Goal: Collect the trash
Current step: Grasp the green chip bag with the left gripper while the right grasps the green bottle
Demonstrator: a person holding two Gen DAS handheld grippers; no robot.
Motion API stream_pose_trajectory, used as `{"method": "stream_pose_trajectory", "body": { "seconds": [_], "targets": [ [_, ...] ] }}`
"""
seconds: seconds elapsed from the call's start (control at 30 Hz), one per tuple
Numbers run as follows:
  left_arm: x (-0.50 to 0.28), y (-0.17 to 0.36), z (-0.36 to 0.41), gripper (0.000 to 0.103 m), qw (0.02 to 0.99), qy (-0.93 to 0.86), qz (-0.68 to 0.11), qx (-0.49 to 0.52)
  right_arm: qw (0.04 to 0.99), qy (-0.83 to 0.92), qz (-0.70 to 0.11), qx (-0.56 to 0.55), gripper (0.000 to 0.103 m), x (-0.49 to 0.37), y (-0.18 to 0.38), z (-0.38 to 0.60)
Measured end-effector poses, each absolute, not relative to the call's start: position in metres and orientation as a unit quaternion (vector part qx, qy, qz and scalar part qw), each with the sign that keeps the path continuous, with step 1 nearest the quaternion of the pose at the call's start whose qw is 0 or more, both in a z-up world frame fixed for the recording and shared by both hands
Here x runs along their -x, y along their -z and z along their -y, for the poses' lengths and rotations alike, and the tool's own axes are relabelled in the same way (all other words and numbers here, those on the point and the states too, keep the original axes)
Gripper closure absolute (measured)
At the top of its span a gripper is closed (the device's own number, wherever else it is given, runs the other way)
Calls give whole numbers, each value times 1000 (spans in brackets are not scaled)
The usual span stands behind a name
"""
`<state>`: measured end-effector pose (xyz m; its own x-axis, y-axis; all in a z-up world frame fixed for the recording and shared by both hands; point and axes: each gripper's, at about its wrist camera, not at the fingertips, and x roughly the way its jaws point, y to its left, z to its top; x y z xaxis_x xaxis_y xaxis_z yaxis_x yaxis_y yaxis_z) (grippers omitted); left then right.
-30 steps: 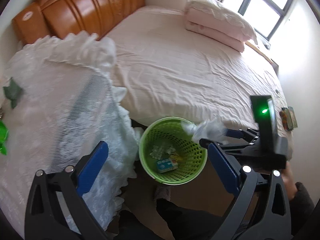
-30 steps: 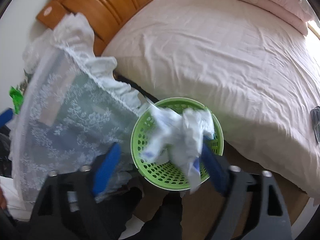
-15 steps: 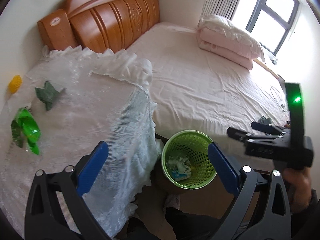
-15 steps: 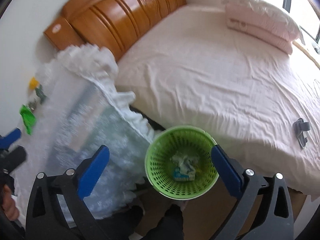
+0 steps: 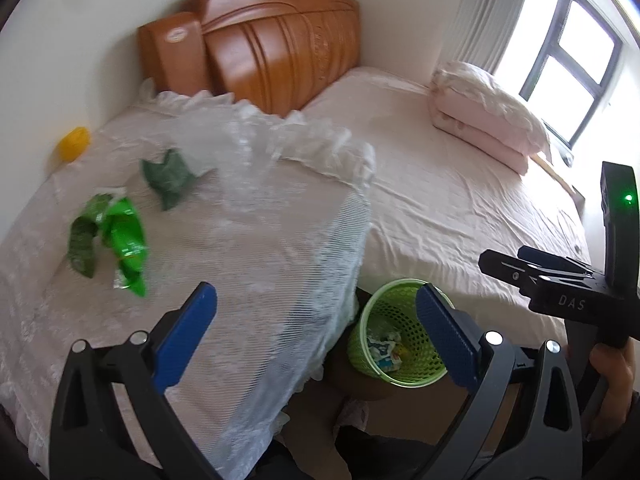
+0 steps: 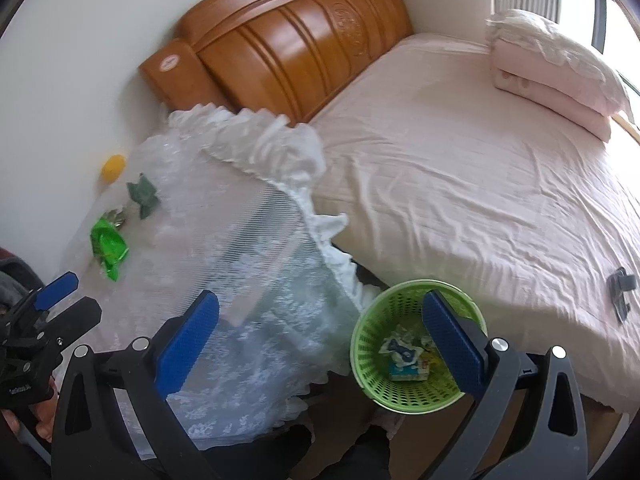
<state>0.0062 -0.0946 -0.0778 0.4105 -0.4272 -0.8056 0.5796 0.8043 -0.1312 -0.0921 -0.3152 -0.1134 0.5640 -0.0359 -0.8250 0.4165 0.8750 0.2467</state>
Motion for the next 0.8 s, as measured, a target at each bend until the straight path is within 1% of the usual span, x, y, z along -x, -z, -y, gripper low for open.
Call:
{"method": "stream_pose_trajectory", "body": {
  "seconds": [0.17, 0.43, 0.67, 0.8],
  "targets": [
    [-17, 75, 52, 8, 853, 263, -445, -74, 866, 88, -444, -214, 2, 66, 107, 281],
    [-48, 81, -46, 8, 876, 167, -449, -53, 871, -2, -455, -187, 2, -1, 107, 188],
    [-75, 91, -93, 8, 878, 136, -456, -48, 871, -49, -463, -161, 2, -53, 109, 119],
    [-92, 98, -112, 8, 877, 129, -460, -45, 865, -52, -478, -144, 2, -84, 123, 94]
  ]
}}
